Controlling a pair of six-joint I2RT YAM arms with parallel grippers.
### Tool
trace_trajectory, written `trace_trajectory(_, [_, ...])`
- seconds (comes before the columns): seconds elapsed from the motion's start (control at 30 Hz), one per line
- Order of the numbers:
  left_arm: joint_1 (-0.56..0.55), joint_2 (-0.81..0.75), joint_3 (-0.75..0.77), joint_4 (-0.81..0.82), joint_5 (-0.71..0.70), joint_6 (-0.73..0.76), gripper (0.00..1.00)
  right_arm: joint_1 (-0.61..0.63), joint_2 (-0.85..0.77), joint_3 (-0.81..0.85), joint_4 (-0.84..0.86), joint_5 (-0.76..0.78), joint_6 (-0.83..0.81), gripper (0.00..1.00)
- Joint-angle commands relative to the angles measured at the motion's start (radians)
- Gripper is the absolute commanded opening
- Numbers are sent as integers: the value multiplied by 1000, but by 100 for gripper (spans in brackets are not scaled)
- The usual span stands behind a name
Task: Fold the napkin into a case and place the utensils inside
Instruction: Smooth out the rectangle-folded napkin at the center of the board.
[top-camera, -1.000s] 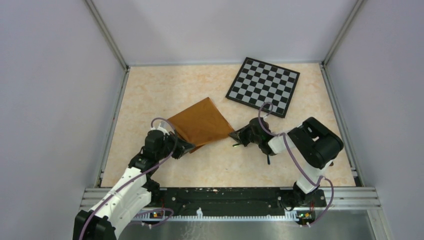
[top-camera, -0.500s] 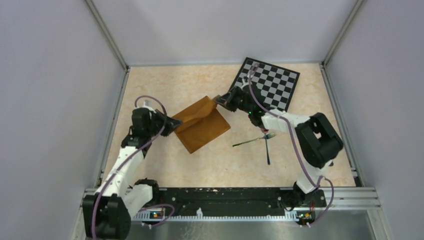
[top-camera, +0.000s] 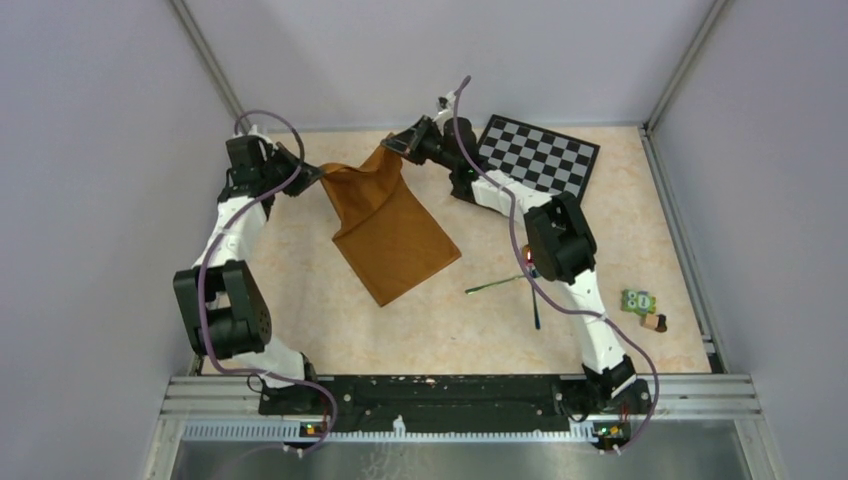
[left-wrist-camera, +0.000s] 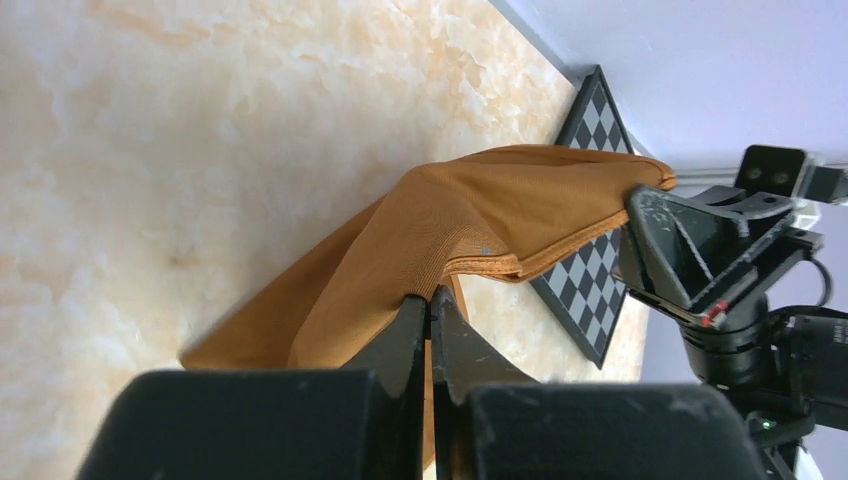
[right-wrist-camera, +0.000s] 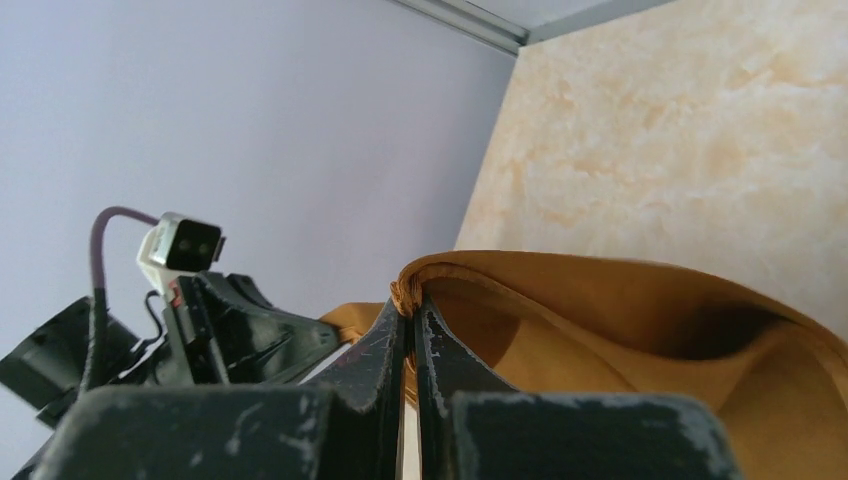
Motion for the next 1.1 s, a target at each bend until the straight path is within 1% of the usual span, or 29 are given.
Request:
trace_trajectory(0.0, [12, 79, 117, 3, 87, 91, 0, -7, 60, 161, 29, -39, 30, 0])
trace_trajectory(0.17, [43, 105, 205, -17, 55, 142, 0, -6, 117, 236, 51, -43, 64, 0])
trace_trajectory(0.3, [72, 131, 238, -29, 69, 171, 0, -5, 122, 223, 70, -41, 75, 0])
trace_trajectory(0.43, [90, 191, 289, -49, 115, 193, 0, -6, 104, 171, 100, -36, 77, 0])
trace_trajectory(0.53, [87, 217, 299, -56, 216, 165, 0, -7, 100, 159, 97, -49, 73, 0])
trace_trajectory(0.67, [75, 157, 173, 7, 274, 109, 0, -13, 75, 119, 73, -77, 70, 0])
trace_trajectory(0.73, [60, 105, 95, 31, 296, 102, 0, -13, 37, 68, 60, -96, 73, 0])
trace_trajectory(0.8, [47, 43, 21, 19, 302, 96, 0, -13, -1, 12, 32, -130, 68, 0])
trace_trajectory(0.9, [14, -58, -131, 34, 323, 76, 0, -17, -82, -112, 19, -175, 51, 0])
trace_trajectory(0.97, [-16, -120, -213, 2, 304, 80, 0, -23, -139, -205, 26, -198, 42, 0])
trace_trajectory(1.07, [-31, -209, -360, -23, 297, 71, 0, -29, -200, -325, 17, -249, 32, 0])
